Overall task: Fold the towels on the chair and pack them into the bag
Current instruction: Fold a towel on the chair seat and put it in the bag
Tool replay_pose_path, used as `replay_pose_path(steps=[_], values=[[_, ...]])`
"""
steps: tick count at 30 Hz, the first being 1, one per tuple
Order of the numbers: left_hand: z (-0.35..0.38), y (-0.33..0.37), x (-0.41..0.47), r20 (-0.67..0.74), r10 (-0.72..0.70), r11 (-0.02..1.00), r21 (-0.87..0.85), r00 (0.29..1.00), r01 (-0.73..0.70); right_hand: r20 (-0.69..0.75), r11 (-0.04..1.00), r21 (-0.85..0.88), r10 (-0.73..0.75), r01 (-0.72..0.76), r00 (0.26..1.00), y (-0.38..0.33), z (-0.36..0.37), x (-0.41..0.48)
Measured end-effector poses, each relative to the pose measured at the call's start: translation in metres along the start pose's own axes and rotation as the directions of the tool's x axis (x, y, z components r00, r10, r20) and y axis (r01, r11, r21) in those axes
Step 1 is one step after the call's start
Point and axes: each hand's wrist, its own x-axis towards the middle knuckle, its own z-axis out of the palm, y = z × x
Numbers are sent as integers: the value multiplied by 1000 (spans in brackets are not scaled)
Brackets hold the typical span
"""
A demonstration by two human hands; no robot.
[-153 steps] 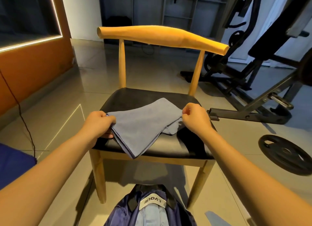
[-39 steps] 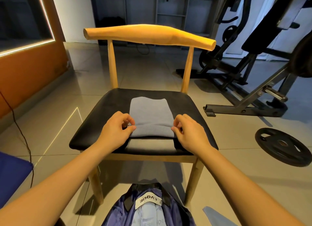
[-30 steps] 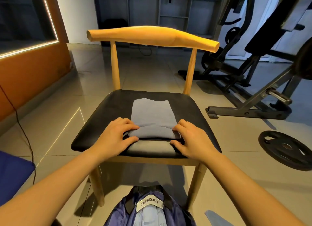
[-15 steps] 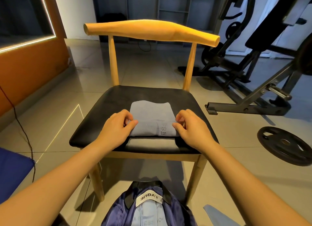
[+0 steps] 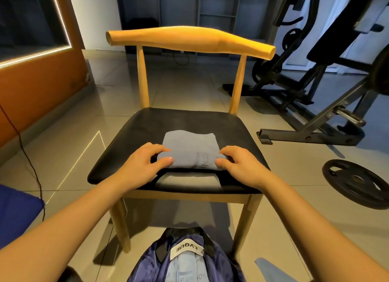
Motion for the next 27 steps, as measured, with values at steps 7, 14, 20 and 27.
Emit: replay_pose_path(steps=[7,14,20,27], values=[[11,2,5,-116,-22,998,51,993,29,-281,999,-24,15,-22,960,-7,17,6],[18,7,7,-385,164,986,84,908,-142,-279,912,-388,-251,131,927,-13,29,4],[3,-2,4,-172,247,964,140,954,-225,-203,969,-223,-150,103,968,-5,22,11],[12,2,28,-155,-42,997,-75,987,30,-362,968,-249,-116,24,925,-11,29,23]])
